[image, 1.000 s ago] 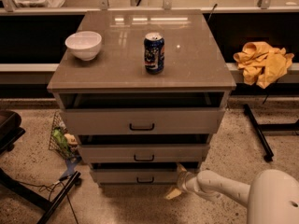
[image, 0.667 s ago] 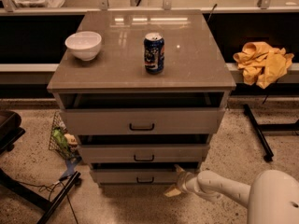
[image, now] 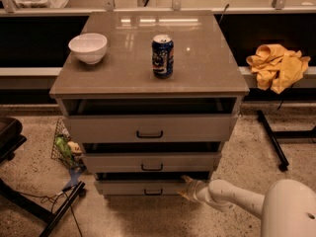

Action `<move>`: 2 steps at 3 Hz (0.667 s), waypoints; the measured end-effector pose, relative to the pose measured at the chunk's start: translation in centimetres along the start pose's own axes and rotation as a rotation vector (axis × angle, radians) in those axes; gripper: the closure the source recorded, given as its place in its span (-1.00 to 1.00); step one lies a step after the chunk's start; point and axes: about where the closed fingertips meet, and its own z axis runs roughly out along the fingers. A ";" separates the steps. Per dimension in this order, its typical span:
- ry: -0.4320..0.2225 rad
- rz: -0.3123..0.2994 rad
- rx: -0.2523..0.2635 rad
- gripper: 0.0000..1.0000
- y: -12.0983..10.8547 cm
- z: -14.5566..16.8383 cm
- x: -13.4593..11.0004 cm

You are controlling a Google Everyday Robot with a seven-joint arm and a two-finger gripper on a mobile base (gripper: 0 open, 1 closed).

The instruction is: Open bottom drawer

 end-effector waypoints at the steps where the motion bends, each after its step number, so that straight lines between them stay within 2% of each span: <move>1: -0.001 0.000 -0.003 0.74 0.1 0.1 -0.1; 2: -0.001 0.000 -0.003 1.00 0.1 0.1 -0.1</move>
Offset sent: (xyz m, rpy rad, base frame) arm -0.0004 0.0017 -0.0005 0.0013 0.0010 0.0018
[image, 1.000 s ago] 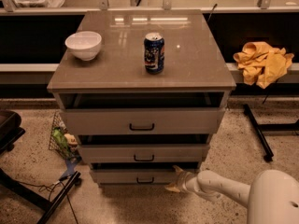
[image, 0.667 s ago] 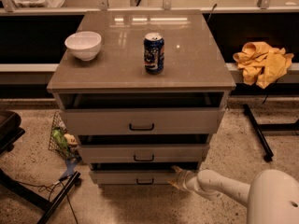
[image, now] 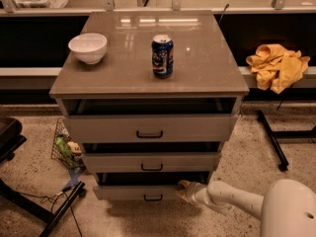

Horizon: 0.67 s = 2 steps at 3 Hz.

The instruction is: Open bottom drawer

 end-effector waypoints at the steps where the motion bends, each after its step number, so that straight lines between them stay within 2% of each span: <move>1: 0.000 0.000 0.000 1.00 0.0 0.0 0.0; 2: -0.003 0.027 -0.047 1.00 2.2 -2.5 1.7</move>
Offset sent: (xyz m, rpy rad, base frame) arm -0.1488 -0.0814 0.0096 0.0997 0.2087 0.0618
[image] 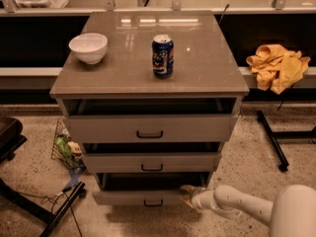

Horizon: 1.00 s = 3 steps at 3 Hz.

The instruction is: Open bottom drawer

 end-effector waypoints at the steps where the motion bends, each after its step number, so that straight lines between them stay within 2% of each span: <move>1: 0.000 0.000 0.000 1.00 -0.2 0.0 -0.1; 2: 0.000 0.000 0.000 1.00 -0.2 0.0 -0.1; 3: -0.006 0.034 -0.047 1.00 2.9 -2.7 2.0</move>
Offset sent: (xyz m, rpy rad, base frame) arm -0.3050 -0.1522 0.0060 0.2335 0.3611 0.0135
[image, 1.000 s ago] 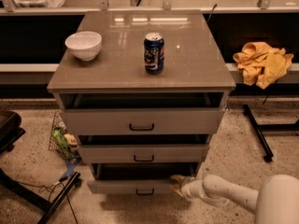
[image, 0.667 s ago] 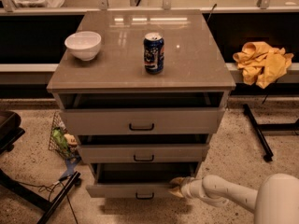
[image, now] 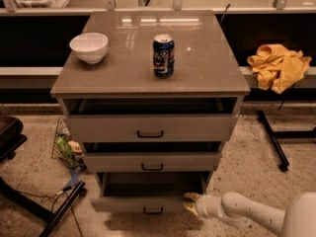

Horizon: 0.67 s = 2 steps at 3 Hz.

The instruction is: Open bottom drawer

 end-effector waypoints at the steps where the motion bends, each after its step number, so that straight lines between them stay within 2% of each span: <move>1: 0.000 0.000 0.000 1.00 -0.1 0.0 -0.1; 2: 0.000 0.000 0.000 1.00 -0.1 0.0 -0.1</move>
Offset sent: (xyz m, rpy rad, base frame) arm -0.3516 -0.1355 0.0220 0.2005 0.4416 0.1529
